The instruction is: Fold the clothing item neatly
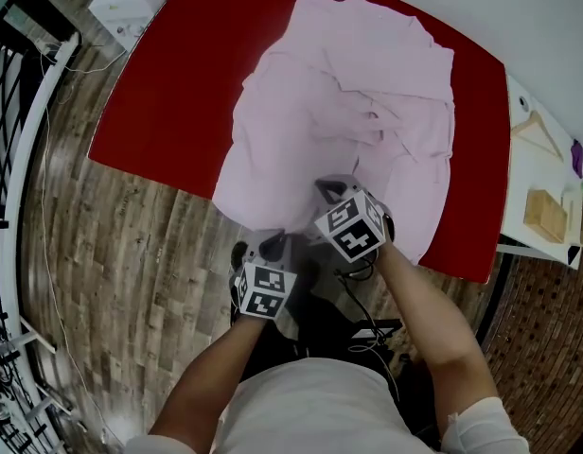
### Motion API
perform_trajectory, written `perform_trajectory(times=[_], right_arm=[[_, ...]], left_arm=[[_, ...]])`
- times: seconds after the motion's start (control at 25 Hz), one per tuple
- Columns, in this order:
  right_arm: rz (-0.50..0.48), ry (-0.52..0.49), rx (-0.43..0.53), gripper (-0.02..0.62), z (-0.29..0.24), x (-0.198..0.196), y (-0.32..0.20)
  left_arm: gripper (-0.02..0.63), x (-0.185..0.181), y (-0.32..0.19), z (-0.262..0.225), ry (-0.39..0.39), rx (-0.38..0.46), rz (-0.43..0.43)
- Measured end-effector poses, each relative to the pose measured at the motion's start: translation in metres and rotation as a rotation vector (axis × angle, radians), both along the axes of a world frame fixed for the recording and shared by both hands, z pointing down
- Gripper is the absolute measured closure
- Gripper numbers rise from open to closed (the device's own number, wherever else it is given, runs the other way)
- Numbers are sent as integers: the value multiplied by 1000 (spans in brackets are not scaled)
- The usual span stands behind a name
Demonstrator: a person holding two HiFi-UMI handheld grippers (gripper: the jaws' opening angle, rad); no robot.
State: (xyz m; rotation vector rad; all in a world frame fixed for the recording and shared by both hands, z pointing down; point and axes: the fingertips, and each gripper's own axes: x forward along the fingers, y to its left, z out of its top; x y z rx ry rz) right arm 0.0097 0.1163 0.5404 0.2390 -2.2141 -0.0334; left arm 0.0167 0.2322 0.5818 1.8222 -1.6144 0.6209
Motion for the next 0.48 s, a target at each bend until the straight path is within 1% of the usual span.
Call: perform_trajectory(times=[0.24,0.36,0.48], right_arm=[[35,-19,27,578,-12,25,-7],[58,-4,30,578,-8,34,-11],[80,16,28,578,0,42,-14]], left_arm=[[586,33,-3,-13,55,26,51],[586,44,-6,-11,69,18,69],[584,51,-7,-5,92,3,66]])
